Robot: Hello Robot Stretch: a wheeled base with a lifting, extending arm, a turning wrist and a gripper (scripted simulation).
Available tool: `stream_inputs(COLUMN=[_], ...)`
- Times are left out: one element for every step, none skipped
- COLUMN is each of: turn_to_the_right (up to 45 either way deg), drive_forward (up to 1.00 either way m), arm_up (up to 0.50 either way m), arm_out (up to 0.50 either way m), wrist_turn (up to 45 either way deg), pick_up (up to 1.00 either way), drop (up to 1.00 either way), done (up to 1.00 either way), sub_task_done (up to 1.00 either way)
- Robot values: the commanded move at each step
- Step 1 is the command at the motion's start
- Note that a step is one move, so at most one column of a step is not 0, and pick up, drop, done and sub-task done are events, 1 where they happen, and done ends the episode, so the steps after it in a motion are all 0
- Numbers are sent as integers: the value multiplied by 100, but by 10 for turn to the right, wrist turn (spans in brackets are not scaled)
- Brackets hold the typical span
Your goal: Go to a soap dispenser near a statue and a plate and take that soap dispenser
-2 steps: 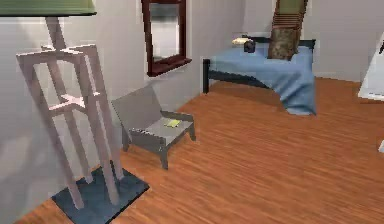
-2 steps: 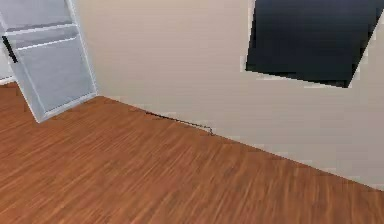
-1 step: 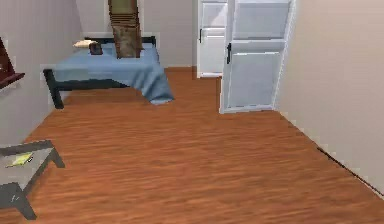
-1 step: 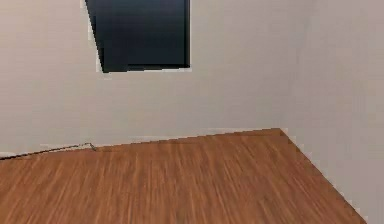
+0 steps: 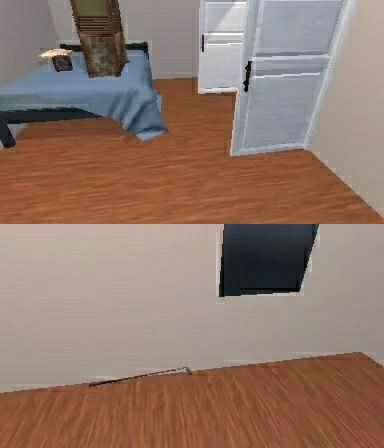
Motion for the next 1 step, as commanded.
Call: stream_inputs(turn_to_the_right=[0], drive_forward=[100], arm_up=[0], arm_out=[0], wrist_turn=[0], pick_up=[0], drop=[0], done=[0], sub_task_done=[0])
